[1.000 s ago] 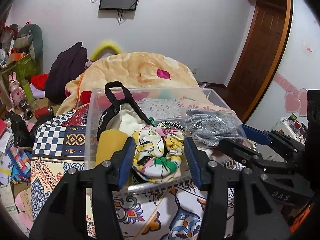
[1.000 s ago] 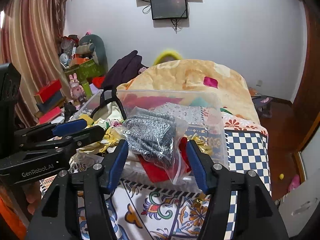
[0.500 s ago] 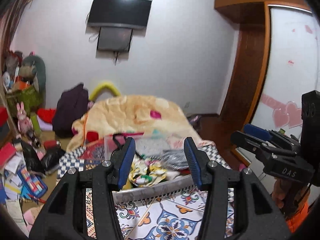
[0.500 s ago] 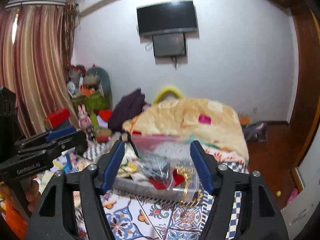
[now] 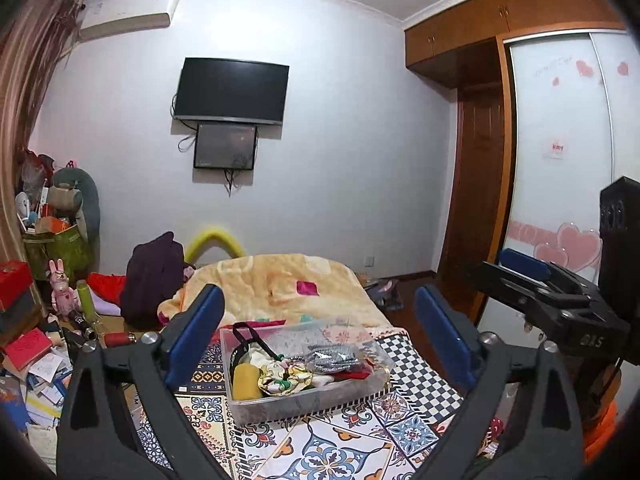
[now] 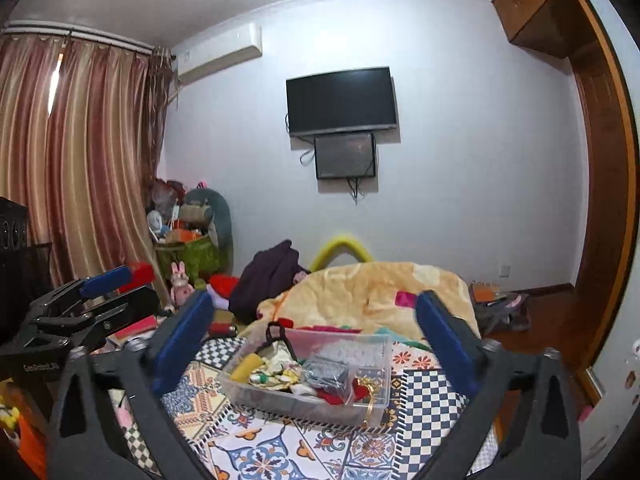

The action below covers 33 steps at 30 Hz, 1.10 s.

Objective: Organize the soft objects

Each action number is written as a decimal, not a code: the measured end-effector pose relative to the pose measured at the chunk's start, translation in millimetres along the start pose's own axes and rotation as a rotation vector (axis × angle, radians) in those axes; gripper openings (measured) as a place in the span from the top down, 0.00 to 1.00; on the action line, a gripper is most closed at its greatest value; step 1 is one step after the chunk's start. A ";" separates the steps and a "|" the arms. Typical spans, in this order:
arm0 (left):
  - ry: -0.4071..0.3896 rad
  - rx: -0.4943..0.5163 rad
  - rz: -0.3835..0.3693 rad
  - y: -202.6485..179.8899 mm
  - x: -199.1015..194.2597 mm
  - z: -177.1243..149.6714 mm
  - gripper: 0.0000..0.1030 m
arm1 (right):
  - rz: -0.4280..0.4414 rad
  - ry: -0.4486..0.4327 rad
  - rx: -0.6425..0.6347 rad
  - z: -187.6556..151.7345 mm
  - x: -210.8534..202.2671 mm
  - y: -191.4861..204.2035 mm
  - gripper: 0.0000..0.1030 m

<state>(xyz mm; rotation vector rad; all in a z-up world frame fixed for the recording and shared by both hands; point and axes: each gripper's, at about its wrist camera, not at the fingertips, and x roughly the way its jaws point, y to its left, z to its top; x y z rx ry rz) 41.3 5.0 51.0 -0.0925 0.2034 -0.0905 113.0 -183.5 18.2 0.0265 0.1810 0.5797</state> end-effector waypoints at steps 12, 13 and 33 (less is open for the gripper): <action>-0.027 0.016 0.024 -4.5 -14.5 2.3 0.01 | 0.007 -0.025 -0.017 -5.1 -12.5 8.4 0.00; -0.028 0.017 0.025 -5.2 -15.8 2.1 0.01 | 0.009 -0.024 -0.017 -6.2 -13.2 9.0 0.00; -0.024 0.021 0.027 -5.1 -16.4 -1.4 0.01 | 0.015 -0.019 -0.012 -7.2 -16.8 7.2 0.00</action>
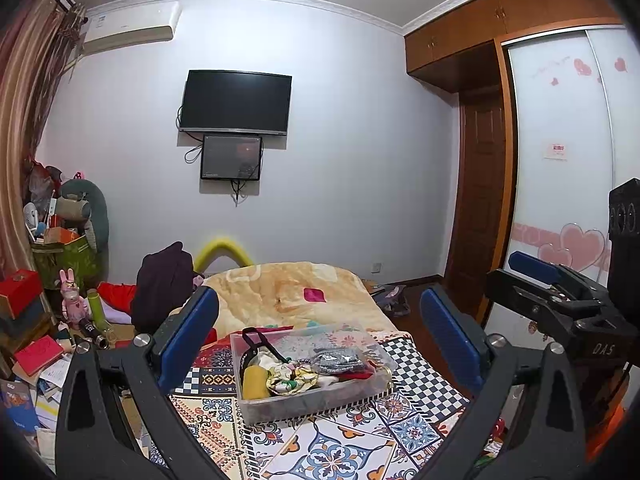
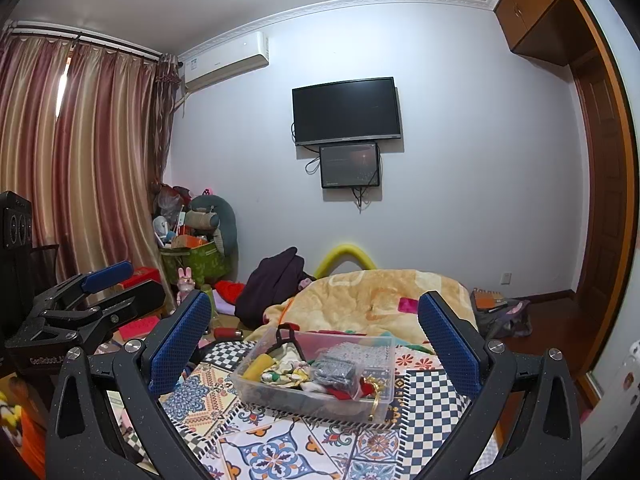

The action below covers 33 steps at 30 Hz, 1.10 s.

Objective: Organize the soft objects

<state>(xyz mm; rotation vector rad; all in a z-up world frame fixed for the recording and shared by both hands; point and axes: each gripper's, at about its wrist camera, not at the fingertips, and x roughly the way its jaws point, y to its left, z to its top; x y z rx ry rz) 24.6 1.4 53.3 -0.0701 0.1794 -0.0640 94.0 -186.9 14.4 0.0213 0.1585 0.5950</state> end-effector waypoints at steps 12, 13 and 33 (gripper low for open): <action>0.006 0.006 -0.003 -1.2 1.3 -1.0 0.01 | 0.002 0.002 0.007 2.4 0.9 -0.9 0.00; 0.006 0.006 -0.004 -1.2 1.4 -1.0 0.01 | 0.003 0.002 0.008 1.7 1.2 -1.3 0.00; 0.003 0.021 -0.023 -3.1 2.5 -3.1 0.00 | -0.015 0.009 0.007 2.6 -2.6 0.5 0.00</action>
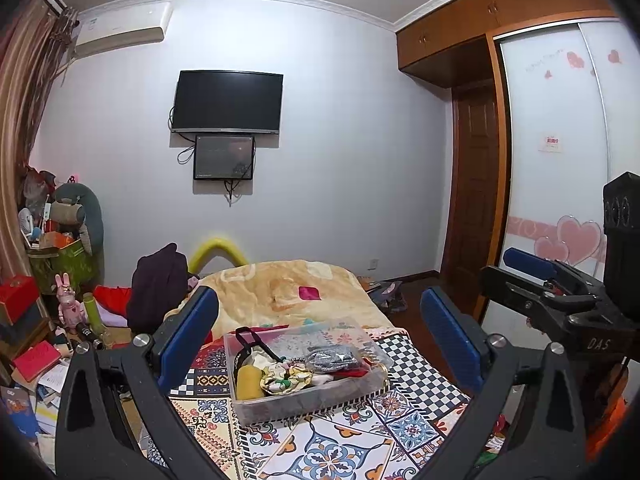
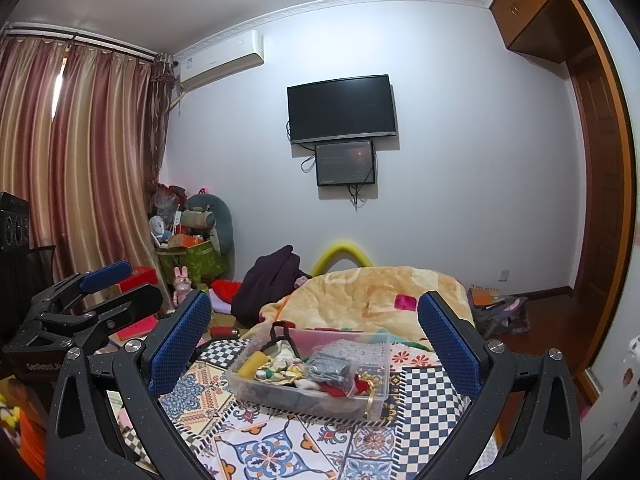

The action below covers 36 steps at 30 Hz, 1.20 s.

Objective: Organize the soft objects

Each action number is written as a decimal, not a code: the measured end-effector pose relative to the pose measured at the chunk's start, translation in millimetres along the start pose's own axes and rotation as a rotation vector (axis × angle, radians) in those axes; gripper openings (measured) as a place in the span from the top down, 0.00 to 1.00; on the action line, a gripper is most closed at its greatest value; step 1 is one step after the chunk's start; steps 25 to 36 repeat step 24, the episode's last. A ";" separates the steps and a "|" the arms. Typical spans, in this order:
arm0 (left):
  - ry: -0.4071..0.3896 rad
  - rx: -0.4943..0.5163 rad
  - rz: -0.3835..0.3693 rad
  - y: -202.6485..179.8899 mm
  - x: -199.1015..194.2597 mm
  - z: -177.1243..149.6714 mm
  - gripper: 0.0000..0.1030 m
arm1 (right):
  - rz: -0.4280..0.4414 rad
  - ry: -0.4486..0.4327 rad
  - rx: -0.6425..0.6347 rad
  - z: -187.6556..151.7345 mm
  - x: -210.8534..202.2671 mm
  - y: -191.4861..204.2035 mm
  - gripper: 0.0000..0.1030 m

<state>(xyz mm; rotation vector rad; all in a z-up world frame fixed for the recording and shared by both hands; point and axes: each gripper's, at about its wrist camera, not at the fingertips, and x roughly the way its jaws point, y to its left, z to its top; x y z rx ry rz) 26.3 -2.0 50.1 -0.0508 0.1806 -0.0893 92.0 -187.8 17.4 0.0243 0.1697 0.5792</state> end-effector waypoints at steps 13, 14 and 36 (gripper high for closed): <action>0.014 -0.010 -0.005 0.2 3.3 -1.7 0.00 | -0.001 0.012 0.003 -2.8 0.9 2.1 0.00; 0.015 -0.012 -0.004 0.5 3.4 -1.8 0.00 | -0.002 0.013 0.002 -3.2 1.0 2.1 0.00; 0.019 -0.012 -0.005 0.6 3.4 -2.8 0.00 | 0.001 0.019 0.003 -3.9 2.4 4.2 0.00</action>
